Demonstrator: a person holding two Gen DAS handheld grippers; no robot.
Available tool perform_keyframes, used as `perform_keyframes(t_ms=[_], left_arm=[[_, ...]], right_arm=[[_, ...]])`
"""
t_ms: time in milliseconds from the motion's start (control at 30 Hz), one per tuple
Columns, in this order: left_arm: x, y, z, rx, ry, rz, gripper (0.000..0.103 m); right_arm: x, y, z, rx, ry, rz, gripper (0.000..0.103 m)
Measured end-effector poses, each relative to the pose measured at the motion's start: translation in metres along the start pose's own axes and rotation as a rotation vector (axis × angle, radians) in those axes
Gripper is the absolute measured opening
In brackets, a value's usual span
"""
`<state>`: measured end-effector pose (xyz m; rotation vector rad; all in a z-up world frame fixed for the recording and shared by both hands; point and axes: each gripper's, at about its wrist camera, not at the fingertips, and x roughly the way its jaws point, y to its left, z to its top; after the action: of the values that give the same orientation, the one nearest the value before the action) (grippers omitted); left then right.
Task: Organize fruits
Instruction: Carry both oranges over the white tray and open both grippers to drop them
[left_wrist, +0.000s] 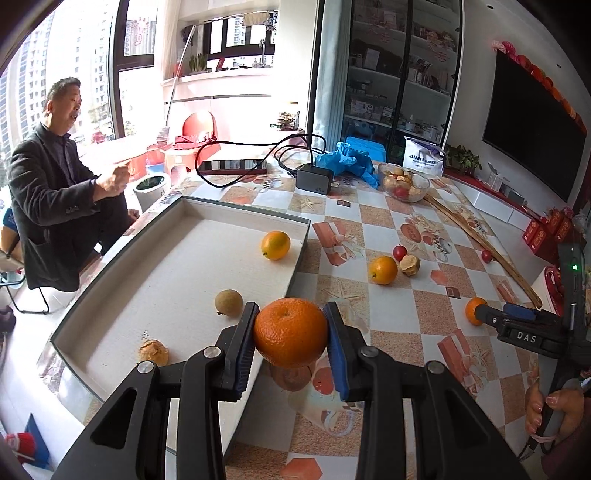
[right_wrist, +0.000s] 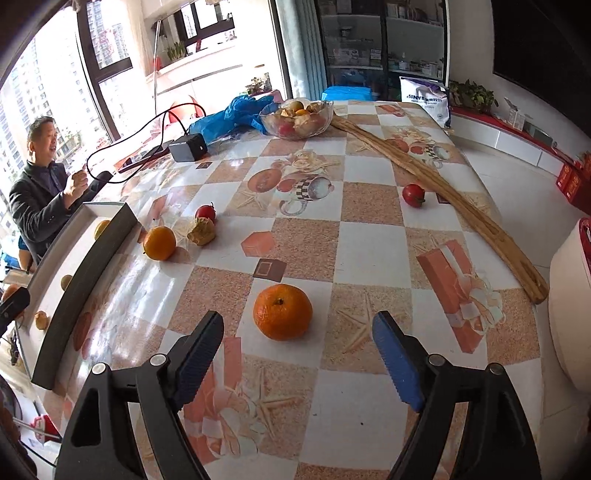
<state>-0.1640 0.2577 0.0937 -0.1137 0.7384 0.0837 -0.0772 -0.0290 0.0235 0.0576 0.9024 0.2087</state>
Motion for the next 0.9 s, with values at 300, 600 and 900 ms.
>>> perform_keyframes(t_ms=[300,600,900], left_arm=[[0.013,0.06,0.008,-0.047,0.015,0.108,0.038],[0.027,0.101,0.003,-0.102,0.034,0.2,0.038],[0.041,0.12,-0.009,-0.138,0.07,0.24,0.039]], right_arm=[[0.034,0.026,0.01,-0.071,0.08,-0.094,0.039],[0.014,0.147,0.045,-0.173,0.08,0.231,0.039],[0.037,0.265,0.046,-0.336,0.099,0.34,0.039]])
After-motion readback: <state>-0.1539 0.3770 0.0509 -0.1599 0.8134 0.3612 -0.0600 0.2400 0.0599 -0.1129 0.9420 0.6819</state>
